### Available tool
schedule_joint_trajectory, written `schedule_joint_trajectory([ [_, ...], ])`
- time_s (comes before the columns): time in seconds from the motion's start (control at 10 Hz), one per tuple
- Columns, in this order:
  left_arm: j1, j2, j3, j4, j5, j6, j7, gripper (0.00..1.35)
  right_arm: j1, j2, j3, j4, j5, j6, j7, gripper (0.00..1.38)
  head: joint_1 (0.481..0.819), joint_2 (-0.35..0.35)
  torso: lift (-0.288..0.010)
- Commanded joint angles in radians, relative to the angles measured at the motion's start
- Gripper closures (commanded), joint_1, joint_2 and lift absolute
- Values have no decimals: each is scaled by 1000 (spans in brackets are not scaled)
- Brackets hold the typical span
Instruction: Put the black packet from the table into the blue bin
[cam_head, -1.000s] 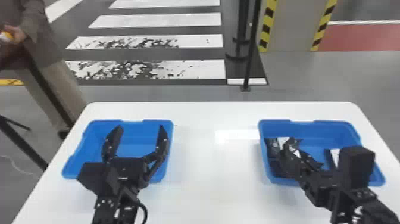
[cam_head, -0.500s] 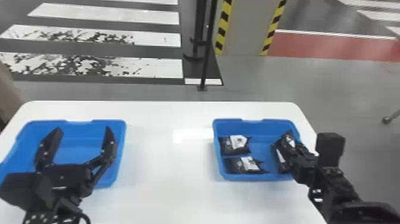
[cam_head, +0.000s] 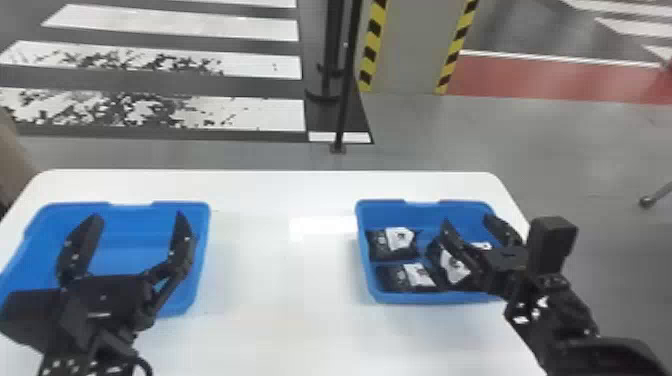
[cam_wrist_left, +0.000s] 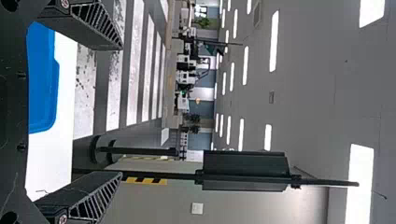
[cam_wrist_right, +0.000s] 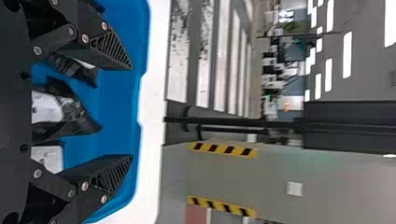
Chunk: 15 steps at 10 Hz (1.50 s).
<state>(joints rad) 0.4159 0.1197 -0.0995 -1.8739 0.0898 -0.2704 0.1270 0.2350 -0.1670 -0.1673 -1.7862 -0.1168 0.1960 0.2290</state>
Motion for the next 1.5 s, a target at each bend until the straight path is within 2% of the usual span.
schedule_joint_trajectory([
  [0.0,-1,0,0,0,0,-2,0,61,109,21,16,-83,-43,-186,10,308,695,-114,-110],
  [0.4,-4,0,0,0,0,3,0,61,202,15,72,-201,-123,-243,9,326,695,-46,-110],
  [1.4,-4,0,0,0,-6,-2,0,61,194,14,91,-198,-138,-226,-2,331,695,-27,-110],
])
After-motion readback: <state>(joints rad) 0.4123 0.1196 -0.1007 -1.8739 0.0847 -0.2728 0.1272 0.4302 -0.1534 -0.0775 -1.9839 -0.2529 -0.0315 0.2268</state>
